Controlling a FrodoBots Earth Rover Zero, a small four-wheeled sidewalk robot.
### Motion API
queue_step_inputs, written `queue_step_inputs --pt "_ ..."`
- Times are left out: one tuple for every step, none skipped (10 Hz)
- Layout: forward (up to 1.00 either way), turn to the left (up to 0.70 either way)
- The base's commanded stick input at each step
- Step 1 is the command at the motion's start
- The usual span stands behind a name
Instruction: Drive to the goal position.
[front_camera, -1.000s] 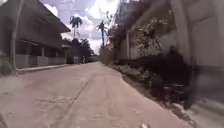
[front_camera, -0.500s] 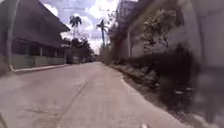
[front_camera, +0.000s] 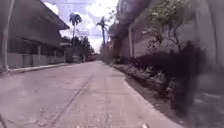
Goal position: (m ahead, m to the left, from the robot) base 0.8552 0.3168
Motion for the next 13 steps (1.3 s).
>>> queue_step_inputs --pt "0.70 0.00" --pt "0.70 0.00" --pt "0.70 0.00" --pt "0.70 0.00" --pt "0.70 0.00" --pt "0.70 0.00" --pt "0.70 0.00" --pt "0.70 0.00" --pt "0.70 0.00" --pt "0.70 0.00" --pt "0.70 0.00" --pt "0.70 0.00" --pt "0.70 0.00"
